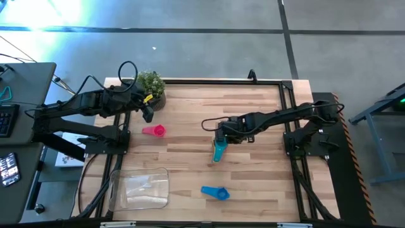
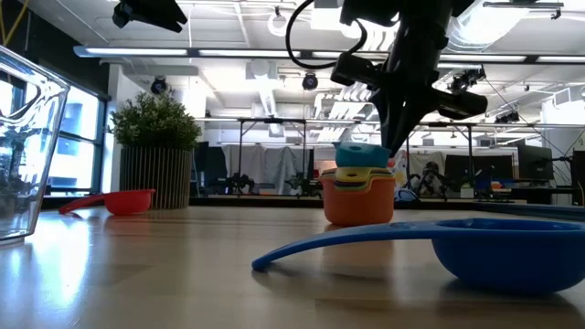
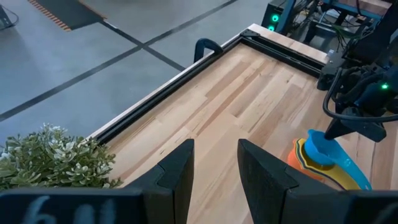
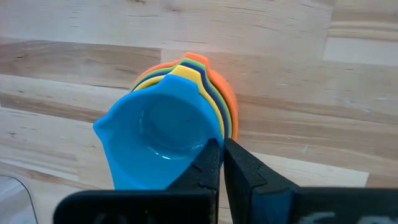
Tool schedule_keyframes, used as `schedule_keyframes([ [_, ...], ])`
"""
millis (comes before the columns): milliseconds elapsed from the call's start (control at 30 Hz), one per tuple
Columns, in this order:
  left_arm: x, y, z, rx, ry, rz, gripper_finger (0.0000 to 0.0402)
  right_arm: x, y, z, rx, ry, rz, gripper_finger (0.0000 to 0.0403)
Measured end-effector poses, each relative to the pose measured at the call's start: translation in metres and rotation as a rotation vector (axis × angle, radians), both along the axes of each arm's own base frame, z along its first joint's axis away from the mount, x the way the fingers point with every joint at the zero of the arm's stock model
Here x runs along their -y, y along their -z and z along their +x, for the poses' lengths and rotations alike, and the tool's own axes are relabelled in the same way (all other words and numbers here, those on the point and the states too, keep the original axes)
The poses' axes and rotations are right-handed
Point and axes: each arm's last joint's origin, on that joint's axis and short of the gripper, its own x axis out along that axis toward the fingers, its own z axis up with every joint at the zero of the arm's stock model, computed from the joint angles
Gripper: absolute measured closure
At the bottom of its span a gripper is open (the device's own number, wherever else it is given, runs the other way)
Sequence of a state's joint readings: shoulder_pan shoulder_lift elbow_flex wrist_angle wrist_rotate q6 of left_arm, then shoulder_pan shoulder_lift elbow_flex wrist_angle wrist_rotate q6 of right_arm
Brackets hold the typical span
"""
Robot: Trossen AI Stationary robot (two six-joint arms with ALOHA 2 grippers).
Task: Nest measuring cups in basket
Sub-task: Stack the light blue measuring cup on top of the yellow measuring cup
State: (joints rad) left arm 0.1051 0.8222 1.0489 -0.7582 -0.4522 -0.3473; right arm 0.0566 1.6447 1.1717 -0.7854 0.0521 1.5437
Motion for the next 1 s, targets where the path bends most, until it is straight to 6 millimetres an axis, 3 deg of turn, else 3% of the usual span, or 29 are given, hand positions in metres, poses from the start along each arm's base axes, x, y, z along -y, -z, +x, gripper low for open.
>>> schedule_keyframes([
  [267, 0.0, 0.0, 0.0, 0.0, 0.0, 0.0, 0.0287, 0.0, 0.0, 0.0, 0.0, 0.0, 0.0, 0.0399],
  [600, 0.0, 0.0, 0.0, 0.0, -0.006, 0.003, 0.0287, 0.0, 0.0, 0.001, 0.013, -0.004, -0.012, 0.0336],
  [800, 0.0, 0.0, 0.0, 0.0, -0.006, 0.003, 0.0287, 0.0, -0.001, 0.002, 0.02, -0.01, 0.008, 0.0325],
  [1000, 0.0, 0.0, 0.0, 0.0, -0.006, 0.003, 0.0287, -0.017, -0.002, 0.004, 0.052, -0.035, 0.099, 0.0325],
])
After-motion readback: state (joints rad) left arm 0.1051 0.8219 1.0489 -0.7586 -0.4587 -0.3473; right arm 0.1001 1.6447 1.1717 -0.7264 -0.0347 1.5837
